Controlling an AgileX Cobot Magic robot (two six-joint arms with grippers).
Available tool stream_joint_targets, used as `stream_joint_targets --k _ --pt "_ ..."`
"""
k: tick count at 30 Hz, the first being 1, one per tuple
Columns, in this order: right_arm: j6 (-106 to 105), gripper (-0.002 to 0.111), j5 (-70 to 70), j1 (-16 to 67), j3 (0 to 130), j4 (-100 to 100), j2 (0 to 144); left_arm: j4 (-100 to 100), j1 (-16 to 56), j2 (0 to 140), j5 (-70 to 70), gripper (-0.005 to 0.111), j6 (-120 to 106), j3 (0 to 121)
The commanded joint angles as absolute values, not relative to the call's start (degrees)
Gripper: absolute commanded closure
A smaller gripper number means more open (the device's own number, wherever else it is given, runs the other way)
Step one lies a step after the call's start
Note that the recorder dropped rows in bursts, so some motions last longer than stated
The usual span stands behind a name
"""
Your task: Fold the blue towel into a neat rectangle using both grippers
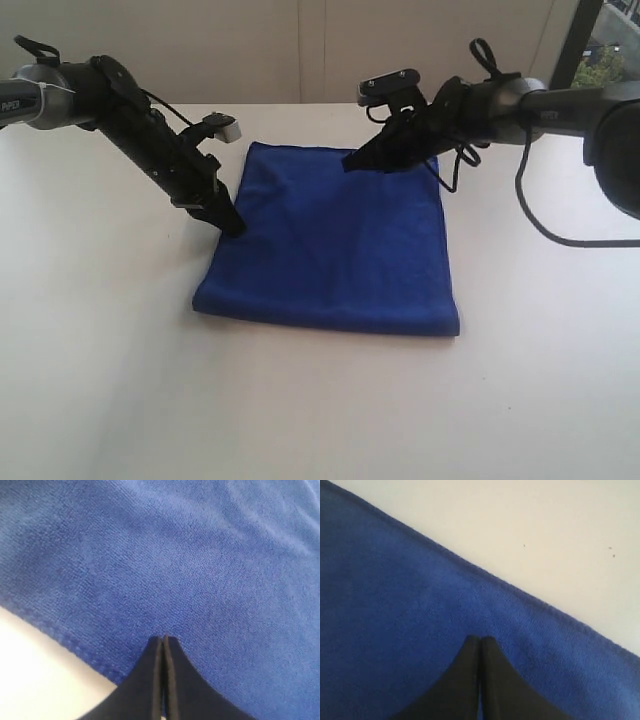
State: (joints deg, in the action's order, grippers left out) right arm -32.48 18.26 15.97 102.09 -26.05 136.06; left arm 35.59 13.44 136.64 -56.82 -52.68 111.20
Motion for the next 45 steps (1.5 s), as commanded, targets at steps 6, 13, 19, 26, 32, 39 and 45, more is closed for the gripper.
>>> stream_joint_targets --k 6,13,19,26,32,39,45 --pt "-29.42 0.108 22.26 15.01 97.09 -25.84 128.10 35.79 13.31 131.47 -56.89 0.107 -53.44 112.02" --pt "-28.20 0.108 22.74 14.81 90.26 -25.67 124.77 35.79 13.31 130.25 -62.33 0.107 -51.52 111.29" --pt "-28.20 0.108 19.91 14.81 77.29 -25.67 115.78 35.90 13.43 127.83 -57.92 0.107 -51.88 101.04" --pt "-28.20 0.108 14.26 14.94 63.91 -25.84 106.13 35.59 17.73 117.54 -49.06 0.107 -56.16 85.45" --pt "-28.20 0.108 10.87 14.94 60.13 -25.84 102.01 33.24 20.13 115.35 -39.61 0.107 -54.96 78.56" --pt "-28.20 0.108 8.51 14.94 59.93 -25.84 101.91 22.40 24.19 111.33 -32.35 0.107 -45.00 75.85" --pt "-28.20 0.108 9.27 14.94 59.93 -25.84 101.91 1.75 29.78 107.40 -31.02 0.107 -25.85 75.71"
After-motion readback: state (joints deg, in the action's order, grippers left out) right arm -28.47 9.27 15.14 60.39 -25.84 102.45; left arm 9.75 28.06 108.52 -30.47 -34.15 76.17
